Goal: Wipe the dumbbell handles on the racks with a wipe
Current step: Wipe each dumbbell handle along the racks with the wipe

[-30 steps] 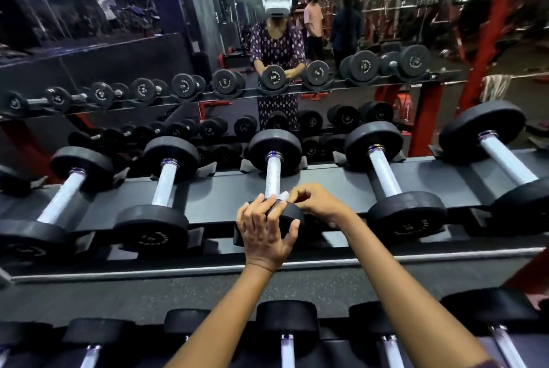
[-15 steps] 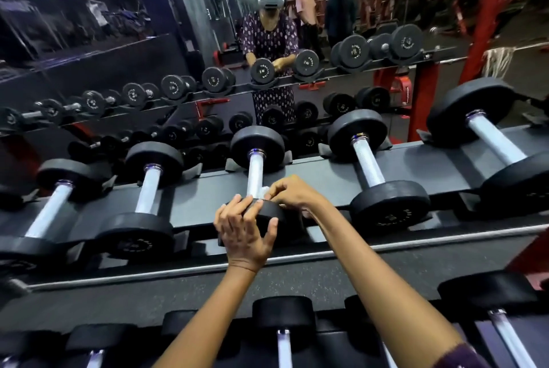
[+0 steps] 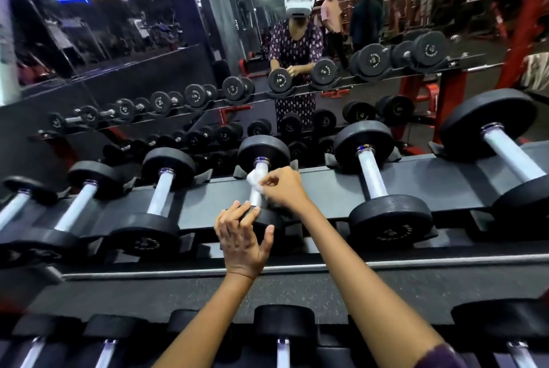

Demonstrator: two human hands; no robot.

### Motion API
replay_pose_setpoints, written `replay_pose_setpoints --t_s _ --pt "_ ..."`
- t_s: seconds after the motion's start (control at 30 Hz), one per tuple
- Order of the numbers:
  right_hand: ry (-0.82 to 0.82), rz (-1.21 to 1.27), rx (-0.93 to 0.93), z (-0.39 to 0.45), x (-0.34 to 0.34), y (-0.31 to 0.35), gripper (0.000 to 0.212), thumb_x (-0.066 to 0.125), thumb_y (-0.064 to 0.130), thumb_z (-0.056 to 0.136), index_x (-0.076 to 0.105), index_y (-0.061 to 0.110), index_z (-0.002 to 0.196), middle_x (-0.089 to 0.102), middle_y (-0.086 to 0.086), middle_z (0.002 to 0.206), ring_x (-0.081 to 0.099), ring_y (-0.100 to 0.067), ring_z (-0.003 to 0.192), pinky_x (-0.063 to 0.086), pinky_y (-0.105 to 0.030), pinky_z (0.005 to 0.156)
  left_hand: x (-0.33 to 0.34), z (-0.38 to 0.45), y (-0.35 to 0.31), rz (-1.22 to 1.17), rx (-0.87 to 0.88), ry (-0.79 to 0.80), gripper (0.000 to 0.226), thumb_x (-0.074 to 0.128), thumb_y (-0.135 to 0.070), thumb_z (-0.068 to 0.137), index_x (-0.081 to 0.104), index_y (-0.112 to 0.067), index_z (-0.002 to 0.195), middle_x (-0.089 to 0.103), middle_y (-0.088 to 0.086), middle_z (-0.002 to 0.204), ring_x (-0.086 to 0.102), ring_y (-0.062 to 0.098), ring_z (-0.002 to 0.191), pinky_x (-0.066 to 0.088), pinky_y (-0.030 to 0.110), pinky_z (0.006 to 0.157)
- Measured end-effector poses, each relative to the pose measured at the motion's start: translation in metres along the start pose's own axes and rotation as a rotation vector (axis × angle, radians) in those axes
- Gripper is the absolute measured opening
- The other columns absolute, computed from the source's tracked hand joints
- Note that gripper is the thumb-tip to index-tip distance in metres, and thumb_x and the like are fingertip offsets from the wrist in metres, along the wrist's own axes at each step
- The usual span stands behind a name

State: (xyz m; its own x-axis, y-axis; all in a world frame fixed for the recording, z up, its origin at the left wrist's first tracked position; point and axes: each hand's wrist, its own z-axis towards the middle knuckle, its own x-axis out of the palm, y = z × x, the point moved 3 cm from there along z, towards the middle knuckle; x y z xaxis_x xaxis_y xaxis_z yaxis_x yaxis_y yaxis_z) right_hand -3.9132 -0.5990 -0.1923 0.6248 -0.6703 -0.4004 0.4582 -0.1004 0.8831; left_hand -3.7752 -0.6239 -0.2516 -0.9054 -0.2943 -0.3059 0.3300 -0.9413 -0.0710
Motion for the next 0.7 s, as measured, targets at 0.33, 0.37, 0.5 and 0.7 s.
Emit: replay_pose_setpoints --t_s 0.33,0.37,0.5,0.7 --pt "-0.114 0.137 0.060 0.016 -0.005 -0.005 0.017 0.061 -0.010 0.076 0.073 -0.004 0.086 0.070 -0.022 0.083 0.055 -0.001 0.052 0.039 -0.002 0.051 0.002 0.001 0.001 -0.013 0.025 -0.018 0.042 0.032 -0.049 0.100 0.047 -0.012 0.112 0.044 0.007 0.115 0.046 0.031 0.111 0.034 0.049 0.094" --pt "-0.097 0.133 0.054 0.010 -0.003 -0.006 0.017 0.061 -0.010 0.076 0.073 -0.004 0.087 0.070 -0.021 0.084 0.058 -0.008 0.060 0.042 -0.004 0.054 0.002 0.000 0.002 -0.013 0.026 -0.019 0.042 0.032 -0.049 0.100 0.047 -0.012 0.112 0.044 0.007 0.115 0.046 0.030 0.111 0.034 0.049 0.094" --pt "0.081 0.074 0.074 -0.011 0.006 -0.017 0.014 0.070 -0.003 0.071 0.074 0.000 0.084 0.064 0.001 0.059 0.053 0.005 0.049 0.043 -0.013 0.055 0.005 0.000 0.003 -0.015 0.022 -0.011 0.042 0.031 -0.049 0.100 0.046 -0.012 0.113 0.044 0.007 0.116 0.045 0.030 0.111 0.034 0.049 0.094" --pt "-0.104 -0.037 0.033 0.026 -0.003 0.009 0.013 0.067 0.000 0.077 0.074 -0.001 0.087 0.071 -0.021 0.088 0.063 -0.016 0.078 0.035 -0.007 0.055 0.001 0.004 -0.002 -0.029 0.023 0.010 0.040 0.031 -0.050 0.100 0.045 -0.014 0.111 0.043 0.007 0.114 0.045 0.029 0.109 0.033 0.046 0.094"
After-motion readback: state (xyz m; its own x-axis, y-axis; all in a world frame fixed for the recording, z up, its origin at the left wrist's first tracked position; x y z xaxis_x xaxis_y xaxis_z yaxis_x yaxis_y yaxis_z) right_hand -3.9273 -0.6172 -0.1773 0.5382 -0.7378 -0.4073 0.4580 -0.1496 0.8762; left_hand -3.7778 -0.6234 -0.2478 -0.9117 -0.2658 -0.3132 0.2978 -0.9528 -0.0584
